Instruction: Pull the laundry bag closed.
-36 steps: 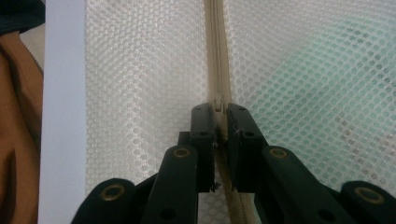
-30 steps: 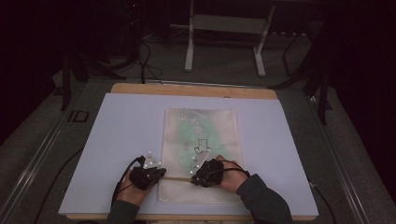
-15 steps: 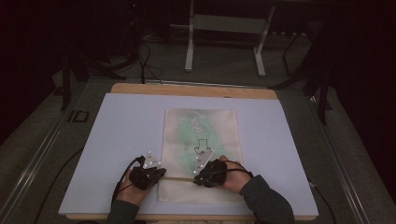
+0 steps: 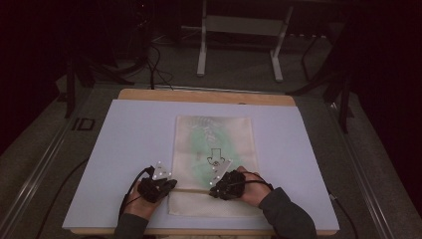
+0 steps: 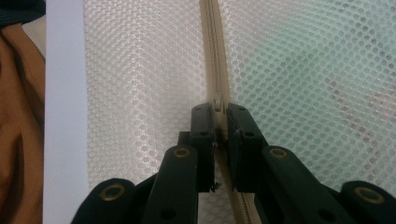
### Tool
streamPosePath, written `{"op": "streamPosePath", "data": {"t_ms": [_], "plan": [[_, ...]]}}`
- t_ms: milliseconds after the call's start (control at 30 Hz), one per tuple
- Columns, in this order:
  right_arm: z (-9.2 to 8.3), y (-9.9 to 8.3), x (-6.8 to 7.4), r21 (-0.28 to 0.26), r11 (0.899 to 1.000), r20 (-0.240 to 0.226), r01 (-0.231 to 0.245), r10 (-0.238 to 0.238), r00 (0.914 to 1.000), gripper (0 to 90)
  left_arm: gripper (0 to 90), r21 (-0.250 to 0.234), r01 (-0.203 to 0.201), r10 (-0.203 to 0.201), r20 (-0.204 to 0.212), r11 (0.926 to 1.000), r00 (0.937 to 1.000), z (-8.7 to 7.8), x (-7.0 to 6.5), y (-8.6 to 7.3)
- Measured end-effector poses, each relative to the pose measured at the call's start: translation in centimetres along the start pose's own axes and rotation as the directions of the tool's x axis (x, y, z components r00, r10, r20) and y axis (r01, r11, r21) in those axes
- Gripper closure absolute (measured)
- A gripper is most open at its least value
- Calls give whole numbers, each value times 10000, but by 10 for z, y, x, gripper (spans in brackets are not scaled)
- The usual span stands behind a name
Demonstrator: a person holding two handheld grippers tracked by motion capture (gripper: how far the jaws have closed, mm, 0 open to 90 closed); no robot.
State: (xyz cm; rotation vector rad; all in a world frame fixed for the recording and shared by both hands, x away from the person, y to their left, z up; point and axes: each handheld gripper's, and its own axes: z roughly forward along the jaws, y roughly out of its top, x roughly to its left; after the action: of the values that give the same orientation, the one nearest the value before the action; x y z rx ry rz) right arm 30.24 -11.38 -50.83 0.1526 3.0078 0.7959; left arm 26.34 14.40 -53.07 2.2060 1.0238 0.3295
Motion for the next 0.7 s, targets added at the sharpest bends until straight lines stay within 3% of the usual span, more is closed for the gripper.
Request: {"op": "streamPosePath", "data": {"t_ms": [700], "plan": [[-3, -11, 0, 76, 9999, 13, -125, 125, 9999, 826, 894, 17, -19, 19, -21, 10000, 10000, 0, 0, 0]]}}
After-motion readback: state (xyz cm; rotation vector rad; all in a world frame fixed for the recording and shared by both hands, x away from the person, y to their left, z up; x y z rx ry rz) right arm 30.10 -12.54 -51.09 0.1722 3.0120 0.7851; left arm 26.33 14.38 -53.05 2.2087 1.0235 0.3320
